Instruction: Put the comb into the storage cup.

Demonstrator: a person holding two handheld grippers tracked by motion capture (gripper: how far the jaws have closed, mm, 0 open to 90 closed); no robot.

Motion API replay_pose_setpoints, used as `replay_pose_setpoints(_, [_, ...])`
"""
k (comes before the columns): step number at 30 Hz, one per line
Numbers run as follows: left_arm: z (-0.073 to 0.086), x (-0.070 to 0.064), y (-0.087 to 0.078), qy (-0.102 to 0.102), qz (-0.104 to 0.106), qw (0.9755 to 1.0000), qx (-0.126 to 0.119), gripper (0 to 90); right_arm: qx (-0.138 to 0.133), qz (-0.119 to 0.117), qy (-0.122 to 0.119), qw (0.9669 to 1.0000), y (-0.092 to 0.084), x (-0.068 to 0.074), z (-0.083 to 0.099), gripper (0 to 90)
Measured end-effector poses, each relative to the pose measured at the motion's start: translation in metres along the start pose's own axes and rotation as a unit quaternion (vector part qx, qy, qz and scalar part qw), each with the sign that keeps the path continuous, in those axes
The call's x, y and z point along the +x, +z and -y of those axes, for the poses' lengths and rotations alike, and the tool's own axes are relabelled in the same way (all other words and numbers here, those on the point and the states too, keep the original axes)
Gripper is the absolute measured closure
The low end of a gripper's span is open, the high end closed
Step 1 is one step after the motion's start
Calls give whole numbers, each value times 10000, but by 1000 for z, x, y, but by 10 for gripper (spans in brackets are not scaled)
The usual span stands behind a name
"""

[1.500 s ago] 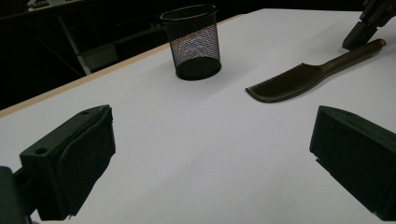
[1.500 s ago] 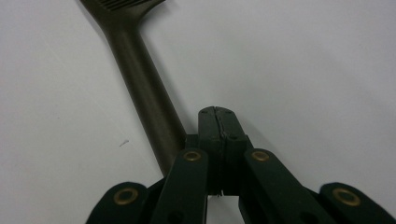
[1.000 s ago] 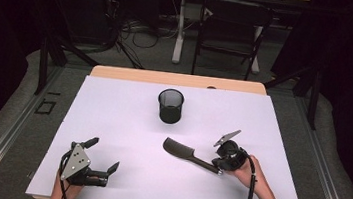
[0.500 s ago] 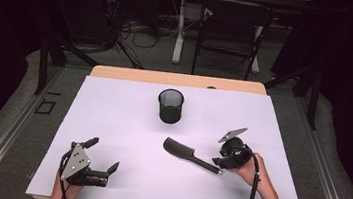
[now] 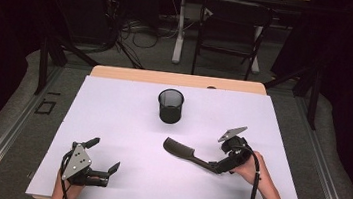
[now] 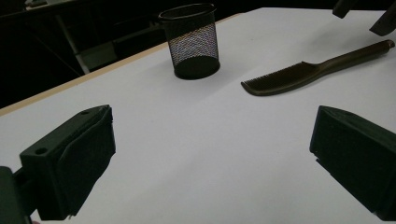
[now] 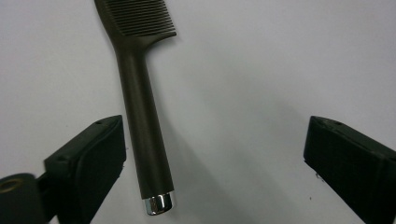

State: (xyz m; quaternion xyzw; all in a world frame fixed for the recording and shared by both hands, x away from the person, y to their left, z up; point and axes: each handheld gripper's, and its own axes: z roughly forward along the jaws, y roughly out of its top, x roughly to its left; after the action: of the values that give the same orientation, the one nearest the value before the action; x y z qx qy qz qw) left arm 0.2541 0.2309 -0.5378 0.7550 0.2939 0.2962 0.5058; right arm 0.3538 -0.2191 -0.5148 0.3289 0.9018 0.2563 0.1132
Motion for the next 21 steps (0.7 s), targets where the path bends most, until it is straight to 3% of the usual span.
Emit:
replay_pose_setpoints(10, [0,0,0,4,-12,10000,10,3,-150,-78,-285,9995,-5,5,-10,0])
replay_pose_setpoints(21, [0,0,0,12,-18,10000,8,3,-114,-117,-562,9983,-4,17,-23,0])
